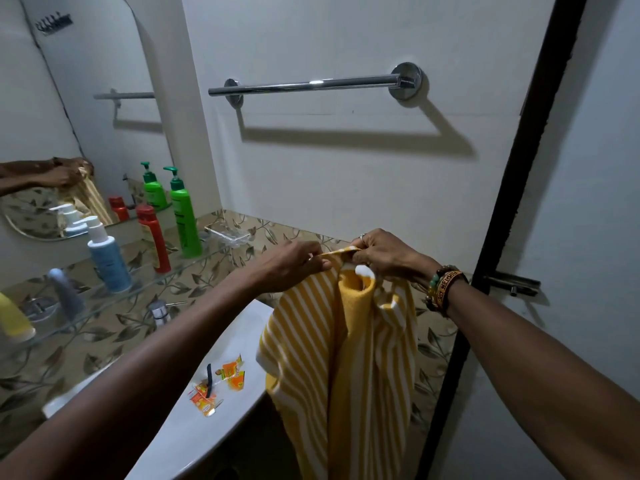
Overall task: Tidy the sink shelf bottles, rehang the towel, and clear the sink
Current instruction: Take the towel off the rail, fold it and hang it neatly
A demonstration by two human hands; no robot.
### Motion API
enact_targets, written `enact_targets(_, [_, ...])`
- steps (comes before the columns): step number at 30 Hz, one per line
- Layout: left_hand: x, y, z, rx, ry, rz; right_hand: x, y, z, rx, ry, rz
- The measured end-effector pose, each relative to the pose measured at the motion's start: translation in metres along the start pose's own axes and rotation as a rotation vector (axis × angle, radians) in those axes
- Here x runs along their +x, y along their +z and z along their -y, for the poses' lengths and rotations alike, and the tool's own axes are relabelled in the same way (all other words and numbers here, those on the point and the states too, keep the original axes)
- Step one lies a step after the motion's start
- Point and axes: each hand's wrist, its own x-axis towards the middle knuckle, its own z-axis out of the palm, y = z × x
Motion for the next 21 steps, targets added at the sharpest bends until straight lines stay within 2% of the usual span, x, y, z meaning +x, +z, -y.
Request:
enact_targets(8, [-0.020,-0.002,0.011,0.013,-0.045,0.204,-0.003,-0.005,-0.018,-0.028,0.053,-0.053])
enact_targets(14, [-0.027,0.003,0.016,0.046,-0.073,0.251,-0.007,-0.007,-0.030,-0.042,0.113,-0.096])
enact_targets(17, [-0.018,0.001,0.011,0.029,-0.110,0.215,-0.009,-0.007,-0.026,-0.021,0.055,-0.106])
enact_targets(21, [0.004,-0.001,-0.013,-0.116,-0.077,0.080,-0.008,0.004,-0.005,-0.019,-0.111,0.051])
